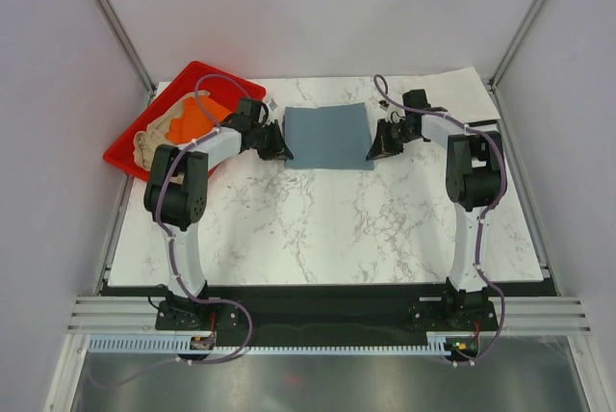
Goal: Fold and stack the t-shirts
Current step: Fold the tshirt
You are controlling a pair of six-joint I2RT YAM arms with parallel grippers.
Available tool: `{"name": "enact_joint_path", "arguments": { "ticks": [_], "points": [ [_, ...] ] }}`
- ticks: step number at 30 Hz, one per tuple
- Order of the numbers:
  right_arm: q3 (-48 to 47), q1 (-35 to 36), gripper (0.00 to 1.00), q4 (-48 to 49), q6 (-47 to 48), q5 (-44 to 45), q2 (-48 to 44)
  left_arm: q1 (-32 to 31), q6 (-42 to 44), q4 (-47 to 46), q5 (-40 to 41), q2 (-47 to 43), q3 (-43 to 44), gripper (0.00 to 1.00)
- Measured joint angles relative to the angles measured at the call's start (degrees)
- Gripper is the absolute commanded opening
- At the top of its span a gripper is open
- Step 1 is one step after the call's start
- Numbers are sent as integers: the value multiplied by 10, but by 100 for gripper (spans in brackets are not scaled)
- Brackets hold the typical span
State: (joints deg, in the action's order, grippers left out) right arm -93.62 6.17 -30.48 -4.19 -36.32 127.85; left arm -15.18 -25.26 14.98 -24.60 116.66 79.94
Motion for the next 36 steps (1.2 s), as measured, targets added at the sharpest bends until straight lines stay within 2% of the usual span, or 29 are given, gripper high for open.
{"name": "enact_joint_path", "arguments": {
  "ticks": [1,2,8,16,18,19,20,22,25,26,29,31,33,34,35,36],
  "points": [
    [4,0,1,1,-2,0,-1,0,0,2,1,0,0,7],
    [9,0,0,1,-3,0,-3,0,0,4,1,0,0,2],
    [50,2,0,3,-7,1,-33,-1,-2,29,14,0,-1,2],
    [156,6,0,15,-22,3,-105,-9,-15,44,24,-23,-44,2],
    [180,7,0,19,-27,2,-121,-14,-16,54,31,-42,-59,6],
    [191,7,0,22,-29,2,-128,-18,-17,60,36,-51,-65,9],
    [200,7,0,23,-30,3,-135,-21,-17,63,38,-59,-70,18],
    [215,7,2,28,-33,6,-145,-26,-19,70,45,-73,-76,24],
    [241,7,24,30,-36,16,-163,-29,-19,84,62,-95,-83,31],
    [249,7,34,30,-38,21,-170,-29,-19,88,67,-100,-84,34],
    [258,5,50,18,-42,42,-191,-28,-20,100,85,-120,-85,36],
    [257,3,50,11,-43,55,-207,-30,-20,106,89,-136,-83,37],
    [253,1,45,-2,-46,66,-225,-36,-19,111,87,-146,-70,37],
    [247,0,41,-9,-49,69,-232,-41,-19,115,79,-146,-57,37],
    [238,0,29,-16,-52,72,-237,-46,-19,115,72,-146,-42,37],
    [228,0,22,-19,-57,73,-241,-52,-20,115,62,-146,-28,37]
  ]
}}
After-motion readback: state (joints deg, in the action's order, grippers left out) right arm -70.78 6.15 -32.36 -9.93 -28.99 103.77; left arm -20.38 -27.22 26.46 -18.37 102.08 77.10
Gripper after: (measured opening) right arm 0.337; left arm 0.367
